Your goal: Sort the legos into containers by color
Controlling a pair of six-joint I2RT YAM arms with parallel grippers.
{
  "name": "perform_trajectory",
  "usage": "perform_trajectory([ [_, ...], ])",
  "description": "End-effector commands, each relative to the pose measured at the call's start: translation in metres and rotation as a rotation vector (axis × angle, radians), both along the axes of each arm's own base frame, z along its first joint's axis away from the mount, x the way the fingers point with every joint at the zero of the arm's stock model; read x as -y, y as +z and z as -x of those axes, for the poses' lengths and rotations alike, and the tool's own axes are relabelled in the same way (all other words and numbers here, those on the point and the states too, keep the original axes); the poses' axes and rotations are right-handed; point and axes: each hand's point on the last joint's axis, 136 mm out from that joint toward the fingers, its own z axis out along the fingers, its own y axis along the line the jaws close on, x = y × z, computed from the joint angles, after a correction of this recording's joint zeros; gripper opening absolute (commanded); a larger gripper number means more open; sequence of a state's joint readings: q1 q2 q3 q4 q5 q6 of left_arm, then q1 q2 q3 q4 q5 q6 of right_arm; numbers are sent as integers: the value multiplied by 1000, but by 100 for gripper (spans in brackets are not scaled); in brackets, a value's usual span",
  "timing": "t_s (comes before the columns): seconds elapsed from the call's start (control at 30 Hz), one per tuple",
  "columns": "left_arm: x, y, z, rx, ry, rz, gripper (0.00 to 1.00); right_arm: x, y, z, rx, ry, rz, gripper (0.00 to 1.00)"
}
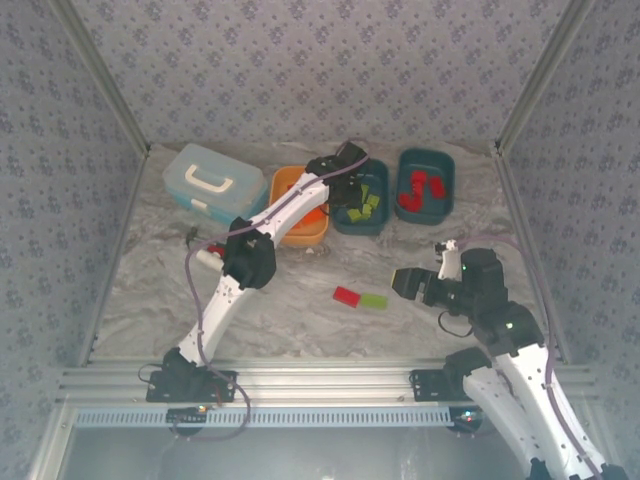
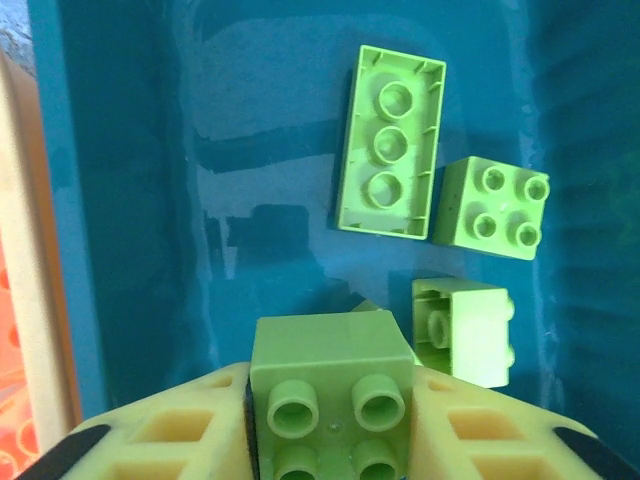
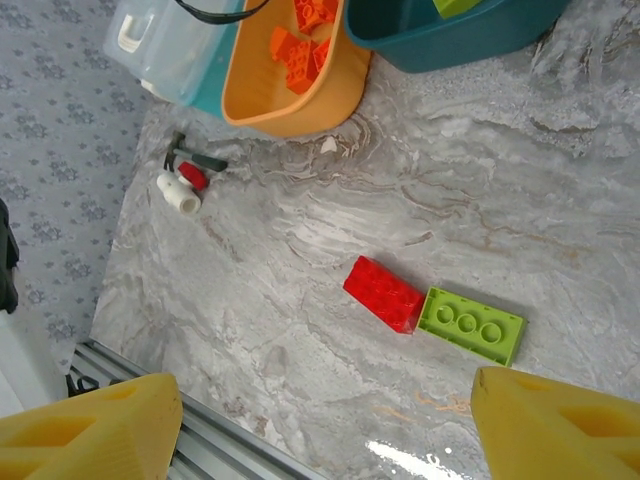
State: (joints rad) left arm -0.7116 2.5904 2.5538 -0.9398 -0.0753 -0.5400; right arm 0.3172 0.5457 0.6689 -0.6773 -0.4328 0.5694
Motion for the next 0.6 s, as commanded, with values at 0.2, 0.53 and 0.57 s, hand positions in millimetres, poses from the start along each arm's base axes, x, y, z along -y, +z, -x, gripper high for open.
perform_trajectory([
  [0.2, 6, 35, -2, 48, -15, 45, 51, 1, -21, -2, -64, -17, 169, 78],
  [0.53, -12, 148, 17, 157, 43, 164, 55, -39, -57, -12, -34, 184, 506, 77],
  [0.57, -21, 164, 23, 170, 66, 178, 56, -48, -62, -13, -21, 232, 533, 77],
])
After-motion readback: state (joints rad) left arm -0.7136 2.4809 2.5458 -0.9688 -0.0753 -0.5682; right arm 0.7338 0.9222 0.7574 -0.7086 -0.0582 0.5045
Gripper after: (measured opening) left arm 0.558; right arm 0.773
